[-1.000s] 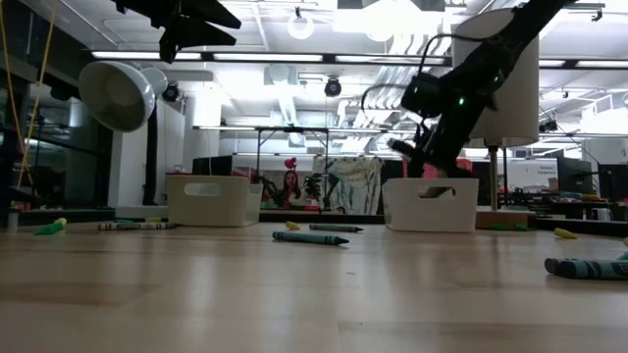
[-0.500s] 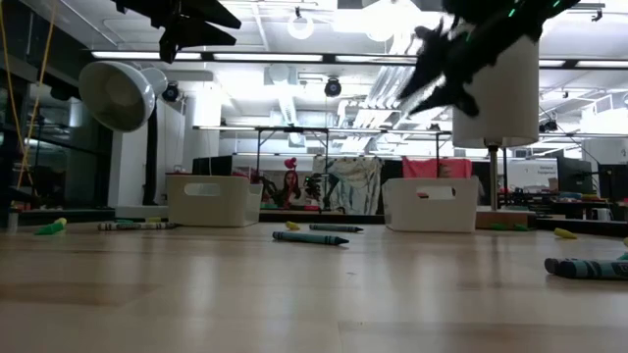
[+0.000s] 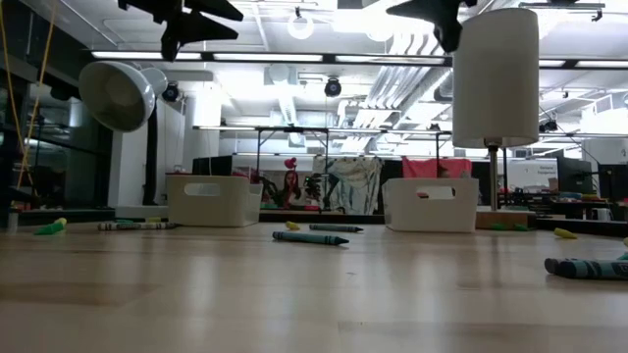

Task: Sort crayons
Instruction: Put the gray crayon into the white bin

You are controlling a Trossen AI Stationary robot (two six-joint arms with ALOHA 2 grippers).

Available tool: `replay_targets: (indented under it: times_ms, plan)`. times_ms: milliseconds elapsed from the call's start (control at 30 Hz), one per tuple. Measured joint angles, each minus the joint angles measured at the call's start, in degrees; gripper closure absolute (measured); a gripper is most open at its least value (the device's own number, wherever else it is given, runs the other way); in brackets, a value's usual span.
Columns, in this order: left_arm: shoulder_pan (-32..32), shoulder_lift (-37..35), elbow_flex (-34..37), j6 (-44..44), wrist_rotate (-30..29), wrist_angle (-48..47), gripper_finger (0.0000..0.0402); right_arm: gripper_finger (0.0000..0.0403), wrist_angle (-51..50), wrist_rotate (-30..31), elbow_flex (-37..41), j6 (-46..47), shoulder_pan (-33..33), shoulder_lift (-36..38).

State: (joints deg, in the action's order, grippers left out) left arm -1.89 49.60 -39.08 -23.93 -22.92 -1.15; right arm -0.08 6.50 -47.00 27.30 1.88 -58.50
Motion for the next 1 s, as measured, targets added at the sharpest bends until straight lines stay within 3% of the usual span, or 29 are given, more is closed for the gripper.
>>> replay_targets:
  times_ms: [600,800,1000]
  plan:
    - [-0.02,0.0,-0.06,-1.24,0.29,-0.42,0.0266,0.0242,0.46,1.4,0.0,-0.73,0.8,-0.02]
    - [-0.51,3.66,-4.56,-7.7,6.24,-22.67,0.0276,0.0242,-0.17,1.5,0.0,-0.36,0.8,-0.02]
    - [-3.07,15.81,-7.66,-19.97,7.94,-42.98,0.0294,0.0242,-1.48,7.19,0.0,-0.38,0.8,-0.04]
